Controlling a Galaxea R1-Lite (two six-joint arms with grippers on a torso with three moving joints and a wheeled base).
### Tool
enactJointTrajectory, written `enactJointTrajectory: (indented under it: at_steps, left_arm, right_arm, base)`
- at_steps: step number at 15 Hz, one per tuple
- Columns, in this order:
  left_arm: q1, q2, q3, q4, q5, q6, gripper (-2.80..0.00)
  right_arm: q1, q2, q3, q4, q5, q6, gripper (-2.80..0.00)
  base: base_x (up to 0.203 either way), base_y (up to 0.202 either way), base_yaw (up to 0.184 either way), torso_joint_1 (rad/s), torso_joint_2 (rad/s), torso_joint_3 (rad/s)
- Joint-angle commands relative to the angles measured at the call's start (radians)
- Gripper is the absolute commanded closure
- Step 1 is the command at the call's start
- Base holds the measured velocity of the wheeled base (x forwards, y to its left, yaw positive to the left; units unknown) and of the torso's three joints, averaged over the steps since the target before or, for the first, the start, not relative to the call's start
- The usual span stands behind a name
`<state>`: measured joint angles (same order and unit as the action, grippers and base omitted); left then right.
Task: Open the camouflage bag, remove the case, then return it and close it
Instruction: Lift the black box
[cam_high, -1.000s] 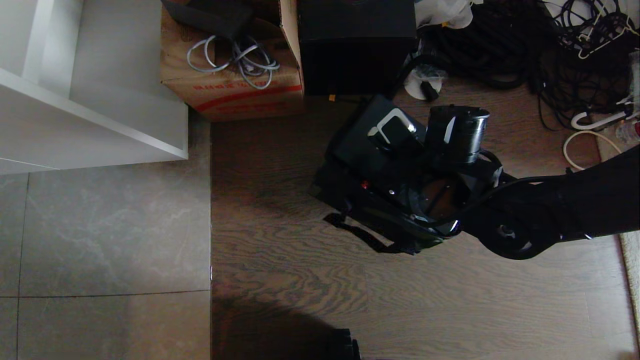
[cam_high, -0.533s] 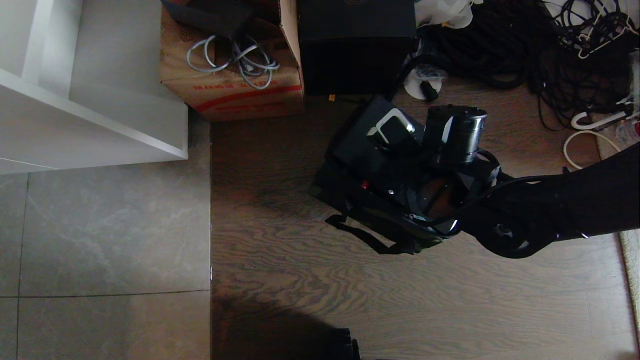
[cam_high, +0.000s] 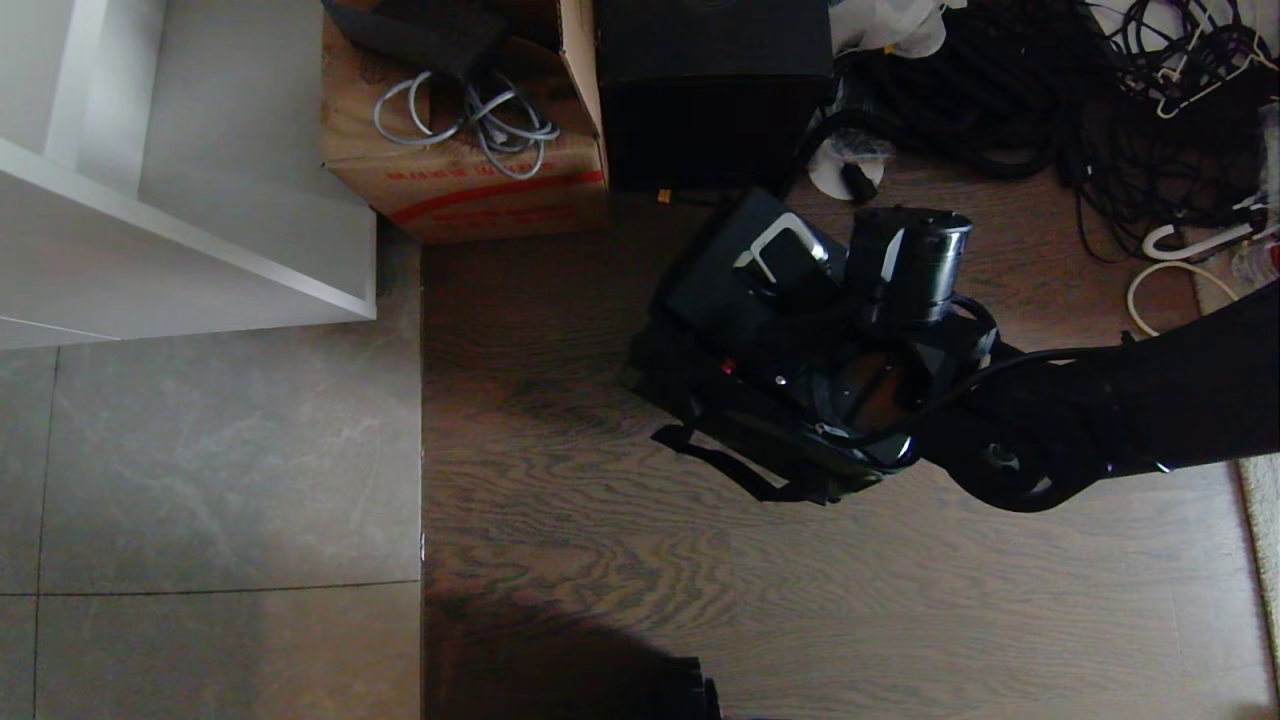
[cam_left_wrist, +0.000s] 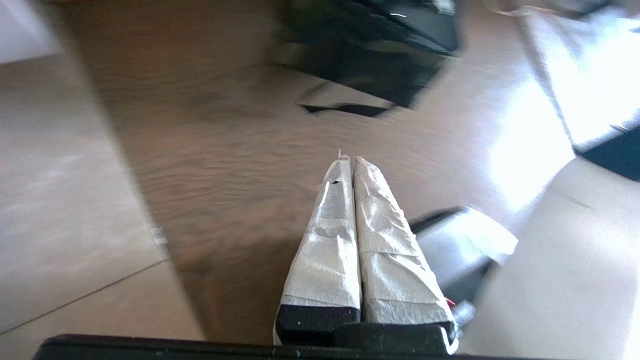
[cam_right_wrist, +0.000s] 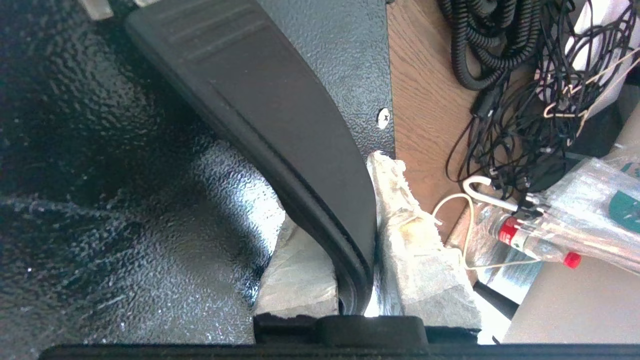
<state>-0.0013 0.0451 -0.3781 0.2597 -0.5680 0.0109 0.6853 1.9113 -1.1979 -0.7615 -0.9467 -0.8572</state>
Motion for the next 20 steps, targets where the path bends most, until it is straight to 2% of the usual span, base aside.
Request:
enactJointTrajectory:
  at_steps: [1, 3, 5, 8, 11, 15, 17, 20]
  left_arm:
    - [0.0, 0.004, -0.029, 0.047, -0.066, 0.0, 0.0]
    - [0.0, 0.004, -0.032, 0.074, -0.111, -0.003, 0.0]
    - [0.001, -0.004, 0.003, 0.076, -0.091, -0.003, 0.0]
    - [0.001, -0.029, 0.046, 0.067, 0.067, -0.005, 0.0]
    - [0.001, -0.042, 0.083, 0.066, 0.132, -0.017, 0.0]
    - [0.001, -0.044, 0.121, 0.064, 0.345, -0.022, 0.0]
    - [0.001, -0.045, 0.131, 0.065, 0.411, -0.025, 0.0]
    - [0.001, -0.044, 0.203, 0.02, 0.55, -0.024, 0.0]
  right_arm:
    - [0.0, 0.006, -0.002, -0.004, -0.004, -0.005, 0.0]
    - [0.0, 0.009, -0.002, -0.004, -0.004, -0.005, 0.0]
    - [0.0, 0.011, -0.005, -0.004, -0.004, -0.005, 0.0]
    - [0.0, 0.012, -0.006, -0.004, -0.004, -0.005, 0.0]
    - [0.0, 0.012, -0.006, -0.004, -0.004, -0.006, 0.0]
    - [0.0, 0.009, -0.006, -0.004, -0.006, -0.008, 0.0]
    - [0.0, 0.011, -0.005, -0.004, -0.014, -0.009, 0.0]
    - [0.0, 0.011, -0.003, -0.004, -0.014, -0.008, 0.0]
  base:
    - [0.0, 0.0, 0.0, 0.0, 0.0, 0.0]
    - [0.0, 0.0, 0.0, 0.0, 0.0, 0.0]
    - [0.0, 0.0, 0.0, 0.0, 0.0, 0.0]
    - [0.0, 0.0, 0.0, 0.0, 0.0, 0.0]
    - [0.0, 0.0, 0.0, 0.0, 0.0, 0.0]
    - [0.0, 0.0, 0.0, 0.0, 0.0, 0.0]
    - [0.0, 0.0, 0.0, 0.0, 0.0, 0.0]
    - [0.0, 0.0, 0.0, 0.0, 0.0, 0.0]
